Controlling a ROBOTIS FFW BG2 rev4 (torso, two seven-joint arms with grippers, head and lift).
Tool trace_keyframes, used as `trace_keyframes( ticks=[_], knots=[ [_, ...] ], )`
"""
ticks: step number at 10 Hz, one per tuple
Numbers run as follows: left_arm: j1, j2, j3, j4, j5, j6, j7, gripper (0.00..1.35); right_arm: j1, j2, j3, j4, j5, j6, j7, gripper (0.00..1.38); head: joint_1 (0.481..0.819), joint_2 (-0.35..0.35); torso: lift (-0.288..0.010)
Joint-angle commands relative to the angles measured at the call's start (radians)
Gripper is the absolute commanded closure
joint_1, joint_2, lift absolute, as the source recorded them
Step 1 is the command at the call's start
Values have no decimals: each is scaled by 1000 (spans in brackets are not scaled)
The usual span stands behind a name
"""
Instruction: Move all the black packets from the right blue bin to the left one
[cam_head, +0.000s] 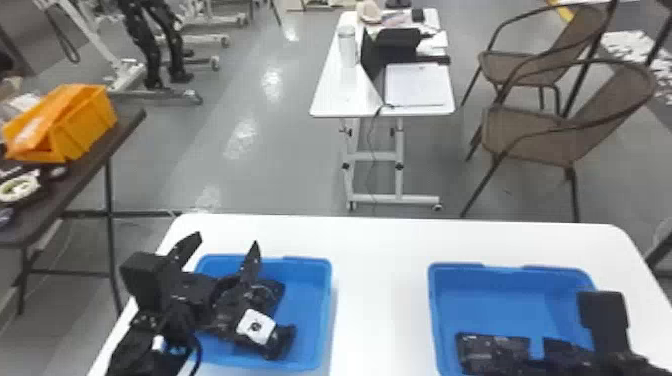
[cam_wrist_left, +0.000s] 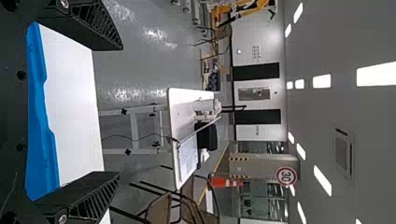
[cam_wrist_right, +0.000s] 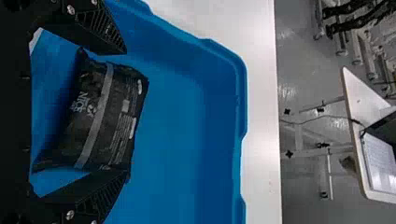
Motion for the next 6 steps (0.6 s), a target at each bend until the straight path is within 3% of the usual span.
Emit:
trace_keyframes(
  ticks=[1,3,6],
  knots=[
    [2,-3,-1,0,1,-6,0,64,20,24,-27,-1,12,11,-12,114,695,118,0],
    [7,-3,2,0,5,-9,0,64,0,14,-33,90,-22,-58,-14,110,695,101,0],
    [10,-3,4,0,5,-9,-3,67,-26,34,-32,182,-42,-109,-89,114,695,99,0]
  ],
)
